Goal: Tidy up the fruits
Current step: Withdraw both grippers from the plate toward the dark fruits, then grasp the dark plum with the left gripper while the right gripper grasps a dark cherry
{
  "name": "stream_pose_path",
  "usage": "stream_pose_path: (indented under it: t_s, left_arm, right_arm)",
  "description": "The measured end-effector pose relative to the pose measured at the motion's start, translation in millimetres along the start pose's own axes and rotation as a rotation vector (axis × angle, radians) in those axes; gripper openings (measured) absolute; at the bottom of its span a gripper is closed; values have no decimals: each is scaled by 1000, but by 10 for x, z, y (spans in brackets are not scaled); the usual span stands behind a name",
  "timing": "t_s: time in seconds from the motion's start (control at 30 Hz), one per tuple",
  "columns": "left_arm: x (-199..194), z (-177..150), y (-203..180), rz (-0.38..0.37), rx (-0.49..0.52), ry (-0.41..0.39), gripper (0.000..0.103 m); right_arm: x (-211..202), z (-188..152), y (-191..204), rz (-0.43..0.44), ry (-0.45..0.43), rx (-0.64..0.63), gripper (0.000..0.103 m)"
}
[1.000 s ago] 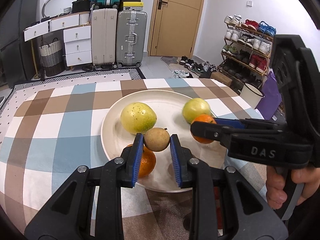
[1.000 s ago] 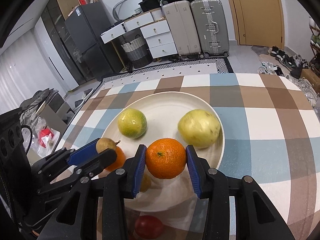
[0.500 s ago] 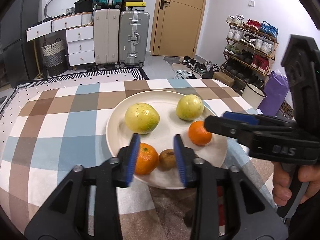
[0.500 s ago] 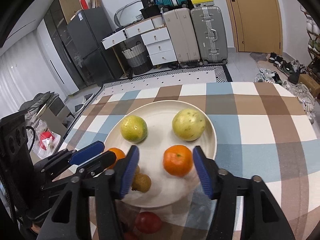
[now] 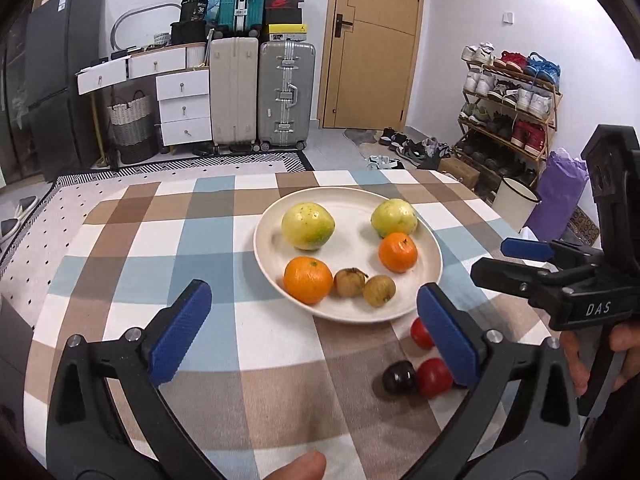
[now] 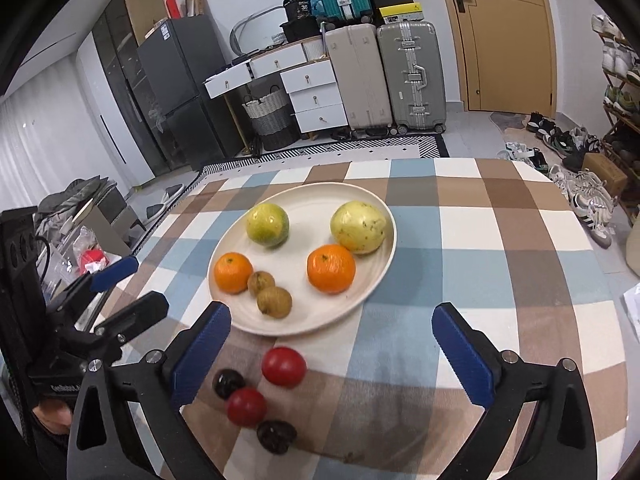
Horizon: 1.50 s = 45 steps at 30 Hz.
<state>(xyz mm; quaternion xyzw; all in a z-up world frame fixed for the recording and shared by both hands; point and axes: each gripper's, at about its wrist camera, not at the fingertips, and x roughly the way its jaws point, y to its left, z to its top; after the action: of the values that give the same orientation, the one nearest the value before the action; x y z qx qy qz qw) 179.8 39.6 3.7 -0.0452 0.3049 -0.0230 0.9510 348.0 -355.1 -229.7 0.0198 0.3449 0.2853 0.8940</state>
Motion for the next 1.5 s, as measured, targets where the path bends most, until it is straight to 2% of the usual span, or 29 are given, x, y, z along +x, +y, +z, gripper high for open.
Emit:
stream_pose_path:
  t_s: [0.2, 0.6, 0.83, 0.93, 1.37, 1.43, 1.5]
  left_arm:
    - [-127, -139, -4, -5, -7, 22, 103]
    - [21, -322, -166, -17, 45, 87, 103]
    - [76, -354, -201, -44, 53, 110, 103]
    - [117, -374, -216, -33, 69, 126, 103]
    - [233, -445, -243, -56, 82, 178, 103]
    - [239, -444, -243, -57, 81, 181, 103]
    - [246, -442, -234, -56, 77, 183, 103]
  right_arm:
    - [-25, -145, 115, -31, 23, -98, 103]
    - [101, -356, 120, -3, 133, -132, 102]
    - [156, -417, 98, 18, 177, -145, 102]
    - [155, -456, 104, 8, 190, -159, 102]
    - [235, -625, 272, 27, 260, -280, 101]
    - [252, -636, 273, 26, 266, -283, 99]
    - [268, -646, 279, 24, 273, -290, 89]
